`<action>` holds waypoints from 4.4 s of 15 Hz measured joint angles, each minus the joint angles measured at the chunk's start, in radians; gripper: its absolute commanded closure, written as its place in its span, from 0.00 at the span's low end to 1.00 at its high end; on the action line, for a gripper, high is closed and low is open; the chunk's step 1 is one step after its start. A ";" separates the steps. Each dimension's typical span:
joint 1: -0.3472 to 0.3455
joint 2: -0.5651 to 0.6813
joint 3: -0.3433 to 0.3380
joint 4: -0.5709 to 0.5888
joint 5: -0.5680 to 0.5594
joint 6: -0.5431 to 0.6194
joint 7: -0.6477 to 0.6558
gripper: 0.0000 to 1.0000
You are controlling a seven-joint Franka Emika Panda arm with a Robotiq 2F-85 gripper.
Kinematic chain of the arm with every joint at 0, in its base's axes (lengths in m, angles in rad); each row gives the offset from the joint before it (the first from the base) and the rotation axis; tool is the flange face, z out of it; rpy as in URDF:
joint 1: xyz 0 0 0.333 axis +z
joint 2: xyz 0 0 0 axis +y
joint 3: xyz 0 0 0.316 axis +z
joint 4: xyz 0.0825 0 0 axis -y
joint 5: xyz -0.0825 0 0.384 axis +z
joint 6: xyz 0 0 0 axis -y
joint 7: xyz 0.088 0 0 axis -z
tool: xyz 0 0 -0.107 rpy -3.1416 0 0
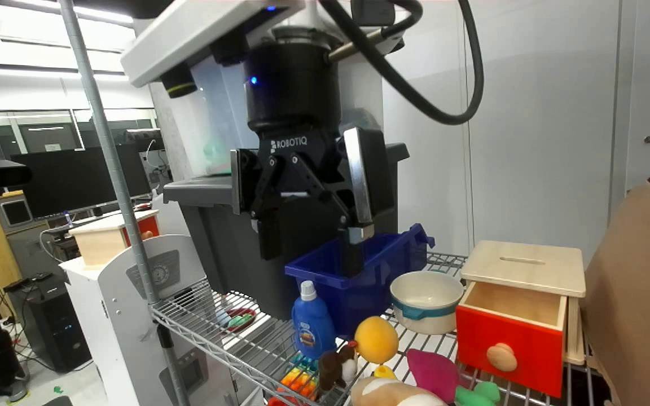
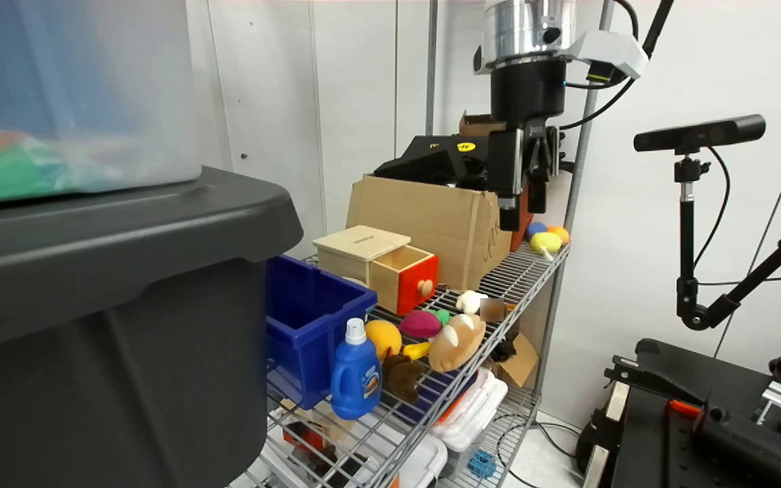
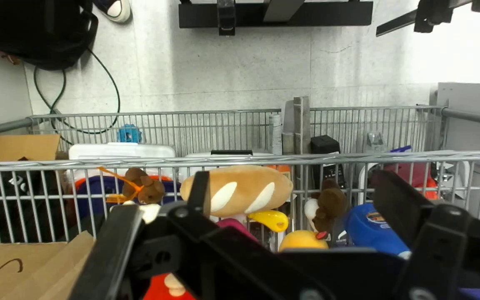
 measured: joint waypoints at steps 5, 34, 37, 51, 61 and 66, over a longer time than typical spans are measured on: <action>-0.017 0.002 -0.004 -0.044 0.004 0.008 0.001 0.00; -0.035 0.193 -0.013 0.061 -0.087 0.087 0.001 0.00; -0.034 0.216 -0.013 0.087 -0.094 0.087 0.001 0.00; -0.033 0.299 0.006 0.182 -0.078 0.086 0.001 0.00; -0.033 0.299 0.007 0.184 -0.077 0.086 0.001 0.00; -0.033 0.299 0.007 0.184 -0.077 0.086 0.001 0.00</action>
